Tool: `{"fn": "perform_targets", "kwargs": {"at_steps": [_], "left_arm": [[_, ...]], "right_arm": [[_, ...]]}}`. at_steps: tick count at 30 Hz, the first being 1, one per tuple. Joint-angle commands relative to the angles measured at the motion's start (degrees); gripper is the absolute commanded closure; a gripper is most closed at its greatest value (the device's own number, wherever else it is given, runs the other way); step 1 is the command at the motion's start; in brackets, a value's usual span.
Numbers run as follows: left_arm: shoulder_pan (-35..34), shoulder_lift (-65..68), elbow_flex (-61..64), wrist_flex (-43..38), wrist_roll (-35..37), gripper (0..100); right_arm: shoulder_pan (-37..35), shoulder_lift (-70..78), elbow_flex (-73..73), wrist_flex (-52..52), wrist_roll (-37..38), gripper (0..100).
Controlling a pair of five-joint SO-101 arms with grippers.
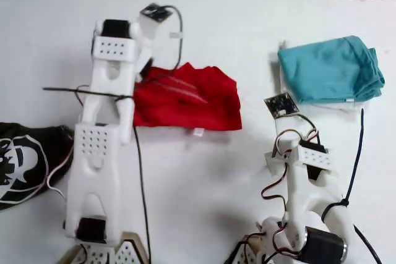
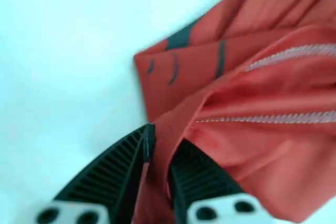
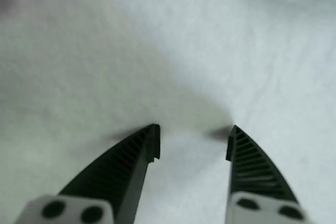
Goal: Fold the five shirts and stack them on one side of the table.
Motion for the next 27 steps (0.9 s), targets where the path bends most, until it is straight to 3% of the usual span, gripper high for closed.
{"fn": "perform_targets", "kwargs": {"at_steps": [1, 9, 16, 23, 27], "left_arm": [[4.6, -7.5, -2.3, 1.1, 2.6, 97], [16.3, -17.8, 9.1, 1.1, 11.4, 97], [22.4, -23.4, 21.3, 1.0, 12.0, 96], [25.8, -24.4, 24.3, 0.9, 10.5, 78], [26.5, -24.6, 24.2, 0.9, 10.1, 77]], "right_arm": [[1.0, -1.6, 0.1, -1.5, 0.2, 79.3], [1.0, -1.6, 0.1, -1.5, 0.2, 79.3], [1.0, -1.6, 0.1, -1.5, 0.2, 79.3], [1.1, -1.6, 0.1, -1.5, 0.2, 79.3], [1.1, -1.6, 0.1, -1.5, 0.2, 79.3]]}}
